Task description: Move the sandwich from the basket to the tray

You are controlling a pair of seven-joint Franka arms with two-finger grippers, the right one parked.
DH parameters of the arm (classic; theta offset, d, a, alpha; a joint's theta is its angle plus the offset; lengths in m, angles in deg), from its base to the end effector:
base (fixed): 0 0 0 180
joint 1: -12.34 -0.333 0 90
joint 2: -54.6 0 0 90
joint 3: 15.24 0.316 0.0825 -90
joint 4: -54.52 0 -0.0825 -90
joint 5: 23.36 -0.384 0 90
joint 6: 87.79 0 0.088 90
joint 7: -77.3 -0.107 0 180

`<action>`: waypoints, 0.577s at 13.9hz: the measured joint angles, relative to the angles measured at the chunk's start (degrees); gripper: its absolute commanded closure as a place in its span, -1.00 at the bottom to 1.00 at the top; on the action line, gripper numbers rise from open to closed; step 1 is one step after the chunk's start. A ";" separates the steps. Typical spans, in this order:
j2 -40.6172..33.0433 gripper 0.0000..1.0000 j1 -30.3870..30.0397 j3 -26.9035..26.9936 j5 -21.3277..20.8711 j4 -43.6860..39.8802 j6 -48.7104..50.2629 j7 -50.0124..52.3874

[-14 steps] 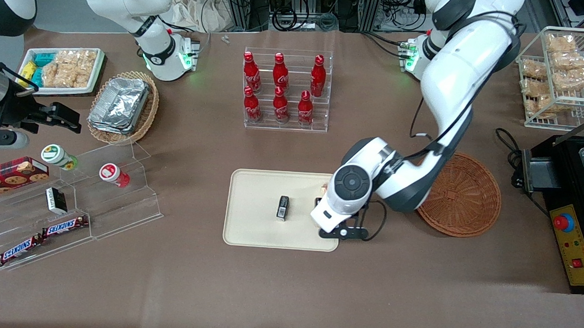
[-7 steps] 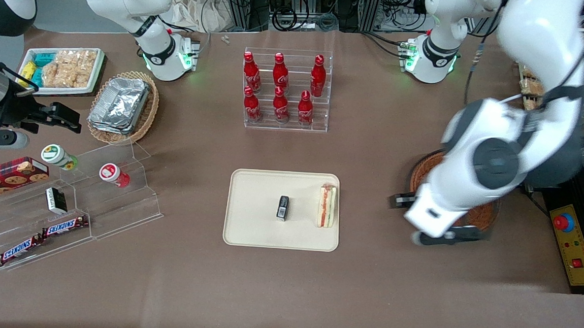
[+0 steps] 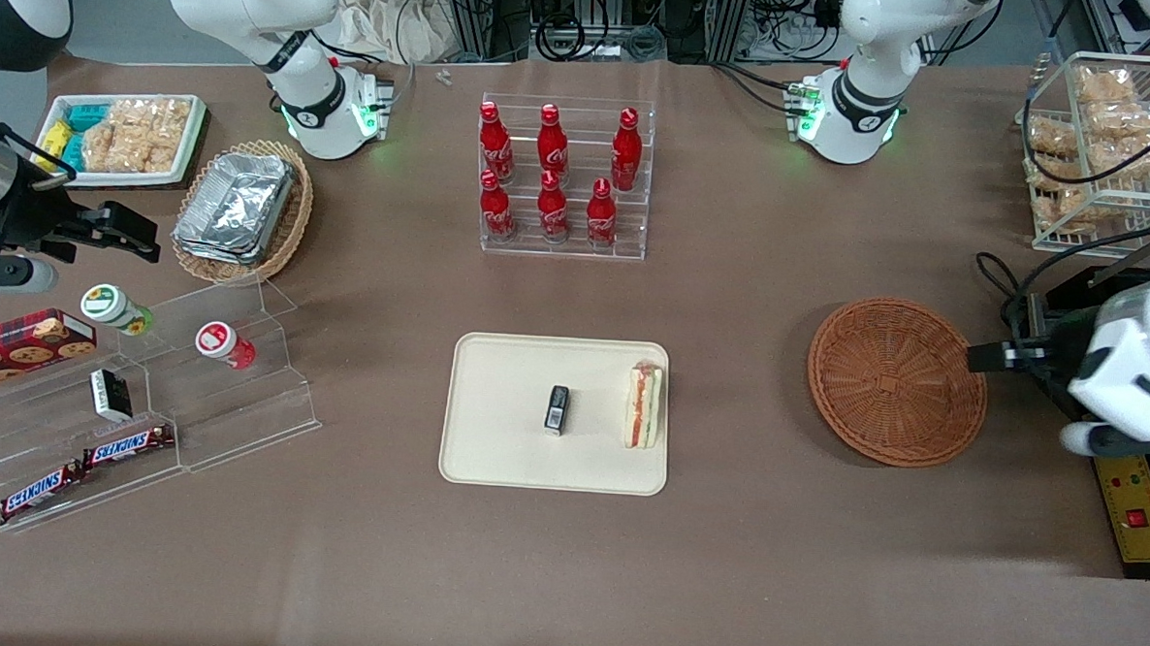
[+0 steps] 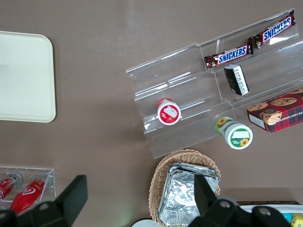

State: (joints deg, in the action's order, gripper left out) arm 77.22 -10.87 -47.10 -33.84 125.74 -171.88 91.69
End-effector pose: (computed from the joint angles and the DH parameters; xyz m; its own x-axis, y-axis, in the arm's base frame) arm 0.6468 -0.0067 0.5575 0.9845 0.1311 -0.1167 0.1311 -0.9913 -0.0077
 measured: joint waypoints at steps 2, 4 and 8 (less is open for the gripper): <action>-0.94 -0.99 -2.12 0.14 0.18 1.43 -1.69 -1.03; -2.59 -0.99 -1.75 0.42 0.25 4.45 -3.63 -1.43; -10.77 -0.99 14.28 19.18 6.87 15.00 -9.36 -5.20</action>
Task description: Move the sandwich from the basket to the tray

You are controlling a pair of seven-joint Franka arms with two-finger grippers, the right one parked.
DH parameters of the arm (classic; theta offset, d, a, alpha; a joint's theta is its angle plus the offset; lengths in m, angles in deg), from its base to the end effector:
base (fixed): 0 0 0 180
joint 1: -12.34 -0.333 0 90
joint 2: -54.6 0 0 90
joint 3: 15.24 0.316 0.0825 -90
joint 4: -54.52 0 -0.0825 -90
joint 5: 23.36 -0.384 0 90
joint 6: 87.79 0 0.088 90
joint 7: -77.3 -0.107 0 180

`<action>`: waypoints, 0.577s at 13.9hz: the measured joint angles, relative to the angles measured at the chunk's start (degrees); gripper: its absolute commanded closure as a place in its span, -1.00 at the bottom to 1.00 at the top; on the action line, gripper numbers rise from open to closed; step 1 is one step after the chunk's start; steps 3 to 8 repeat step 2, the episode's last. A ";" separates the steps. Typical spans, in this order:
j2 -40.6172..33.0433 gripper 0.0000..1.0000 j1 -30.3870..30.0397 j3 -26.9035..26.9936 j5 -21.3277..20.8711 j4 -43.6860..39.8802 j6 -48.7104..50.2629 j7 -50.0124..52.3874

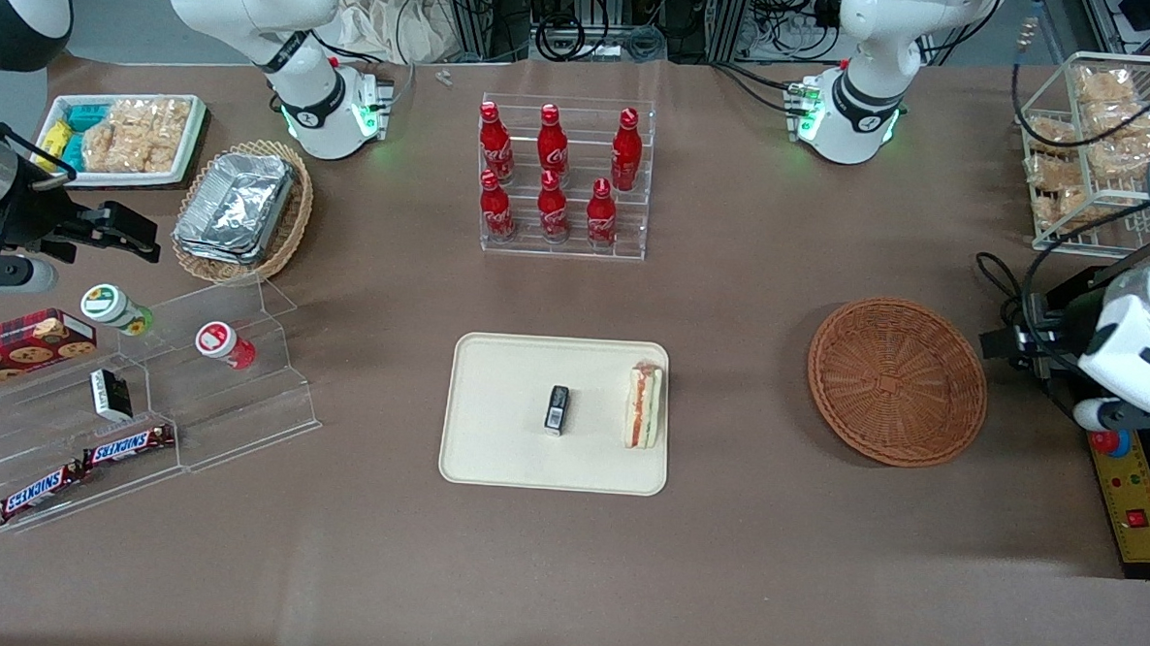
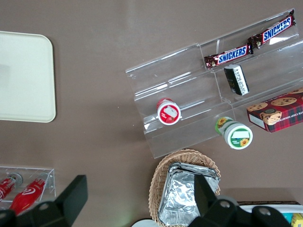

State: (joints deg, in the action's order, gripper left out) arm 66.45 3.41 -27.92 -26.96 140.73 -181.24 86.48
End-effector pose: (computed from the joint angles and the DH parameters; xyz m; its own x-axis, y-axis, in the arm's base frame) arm 0.6154 -0.0217 0.5422 0.9932 0.0922 -0.0716 0.0903 -0.9955 -0.0290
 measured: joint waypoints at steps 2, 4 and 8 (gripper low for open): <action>-4.12 -1.00 8.30 9.86 1.74 5.10 -2.31 -1.86; -4.12 -1.00 8.30 9.86 1.74 5.10 -2.31 -1.86; -4.12 -1.00 8.30 9.86 1.74 5.10 -2.31 -1.86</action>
